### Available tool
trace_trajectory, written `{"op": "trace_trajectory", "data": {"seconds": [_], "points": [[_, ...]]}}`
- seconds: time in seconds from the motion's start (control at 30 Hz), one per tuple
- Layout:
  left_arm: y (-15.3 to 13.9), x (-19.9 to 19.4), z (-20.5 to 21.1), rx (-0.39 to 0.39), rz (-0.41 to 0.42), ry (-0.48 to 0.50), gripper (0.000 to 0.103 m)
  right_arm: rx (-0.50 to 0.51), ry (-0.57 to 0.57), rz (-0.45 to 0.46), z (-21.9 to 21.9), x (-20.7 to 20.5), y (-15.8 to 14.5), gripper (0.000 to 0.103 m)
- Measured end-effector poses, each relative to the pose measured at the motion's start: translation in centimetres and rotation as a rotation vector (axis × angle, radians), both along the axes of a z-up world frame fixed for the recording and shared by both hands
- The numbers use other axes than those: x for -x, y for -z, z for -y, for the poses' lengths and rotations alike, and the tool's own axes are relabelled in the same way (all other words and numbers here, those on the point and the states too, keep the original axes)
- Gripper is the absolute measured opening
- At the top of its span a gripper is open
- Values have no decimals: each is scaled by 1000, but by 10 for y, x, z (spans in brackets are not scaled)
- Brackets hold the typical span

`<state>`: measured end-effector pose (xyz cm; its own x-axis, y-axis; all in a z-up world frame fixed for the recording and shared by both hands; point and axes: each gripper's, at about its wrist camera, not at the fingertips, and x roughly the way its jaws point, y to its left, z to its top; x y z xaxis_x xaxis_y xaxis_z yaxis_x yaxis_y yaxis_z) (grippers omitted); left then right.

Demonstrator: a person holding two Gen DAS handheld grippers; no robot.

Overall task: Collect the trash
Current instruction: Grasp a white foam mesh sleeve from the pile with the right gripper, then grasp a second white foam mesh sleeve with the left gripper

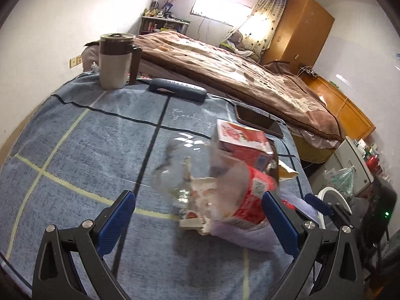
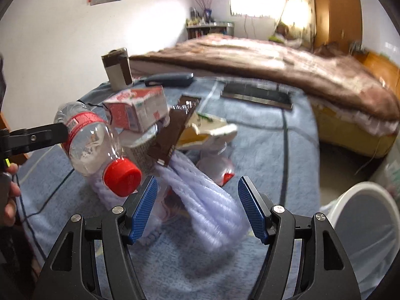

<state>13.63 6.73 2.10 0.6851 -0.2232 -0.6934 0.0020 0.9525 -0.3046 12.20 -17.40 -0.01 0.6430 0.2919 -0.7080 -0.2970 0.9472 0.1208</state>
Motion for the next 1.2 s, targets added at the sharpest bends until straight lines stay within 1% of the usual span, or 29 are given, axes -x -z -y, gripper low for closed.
{"op": "trace_trajectory", "data": {"seconds": [0.07, 0.1, 0.17, 0.27, 0.37, 0.53, 0.6, 0.7, 0.73, 0.83, 0.97, 1.07, 1.2], "points": [[2, 0, -7, -20, -8, -17, 103, -28, -26, 3, -3, 5, 0, 53], [3, 1, -10, -39, -11, -28, 102, -39, -35, 0, -4, 6, 0, 49], [5, 2, -17, -64, -19, -42, 102, -41, -47, -3, -9, 9, -1, 36], [6, 6, -30, -34, -21, -62, 102, -35, -64, -13, -15, 14, -2, 26], [2, 12, -37, -16, 3, -81, 102, -32, -84, -38, -20, 24, 2, 24], [-2, 16, -39, 12, 20, -70, 102, -52, -117, -91, -23, 38, 16, 23], [-1, 18, -37, 25, 18, -65, 102, -63, -122, -92, -26, 47, 16, 23], [3, 18, -32, 31, 2, -55, 102, -103, -167, -111, -30, 56, 13, 23], [4, 17, -30, 31, -6, -54, 102, -96, -153, -112, -28, 58, 13, 23], [9, 18, -24, 43, -29, -40, 102, -65, -53, -94, -14, 59, 8, 23], [16, 26, -15, 3, -53, -42, 102, -59, 48, -59, 5, 62, 2, 23], [26, 35, -8, -42, -89, -57, 102, -57, 65, -39, 10, 66, 0, 23], [42, 44, 0, -23, -140, -39, 102, -24, 76, -8, 3, 69, 2, 23]]}}
